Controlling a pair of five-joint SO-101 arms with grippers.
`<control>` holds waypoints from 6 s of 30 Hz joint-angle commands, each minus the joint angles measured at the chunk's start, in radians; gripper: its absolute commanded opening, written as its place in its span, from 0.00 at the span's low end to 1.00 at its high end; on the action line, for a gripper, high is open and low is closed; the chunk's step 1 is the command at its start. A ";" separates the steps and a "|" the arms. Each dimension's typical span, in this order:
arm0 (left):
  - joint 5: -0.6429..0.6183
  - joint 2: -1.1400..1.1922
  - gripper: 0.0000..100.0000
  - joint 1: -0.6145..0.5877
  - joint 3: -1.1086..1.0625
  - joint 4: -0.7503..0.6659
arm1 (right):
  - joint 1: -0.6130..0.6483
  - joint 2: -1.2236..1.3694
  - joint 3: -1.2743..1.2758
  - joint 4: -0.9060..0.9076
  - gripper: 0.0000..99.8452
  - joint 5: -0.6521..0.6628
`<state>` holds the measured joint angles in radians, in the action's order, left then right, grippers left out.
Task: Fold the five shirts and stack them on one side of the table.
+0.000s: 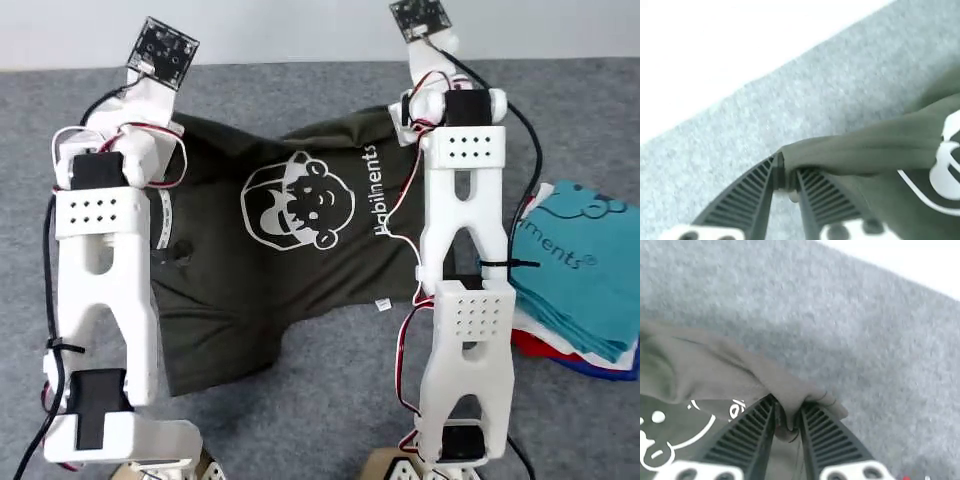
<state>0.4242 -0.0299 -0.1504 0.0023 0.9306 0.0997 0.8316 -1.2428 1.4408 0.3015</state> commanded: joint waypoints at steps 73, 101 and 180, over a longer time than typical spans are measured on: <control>0.710 -0.025 0.01 -0.147 -0.113 0.825 | -0.045 -0.254 0.624 0.352 0.01 0.184; 1.014 -0.227 0.04 -0.144 -0.527 0.825 | -0.061 -0.196 0.707 0.357 0.01 0.224; 0.448 -0.226 0.04 -1.200 -0.518 0.488 | 1.081 -0.312 0.990 0.042 0.21 0.259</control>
<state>0.8784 -0.2340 -1.3318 -0.5178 1.4323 1.1722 0.5002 -0.2440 1.5359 0.5485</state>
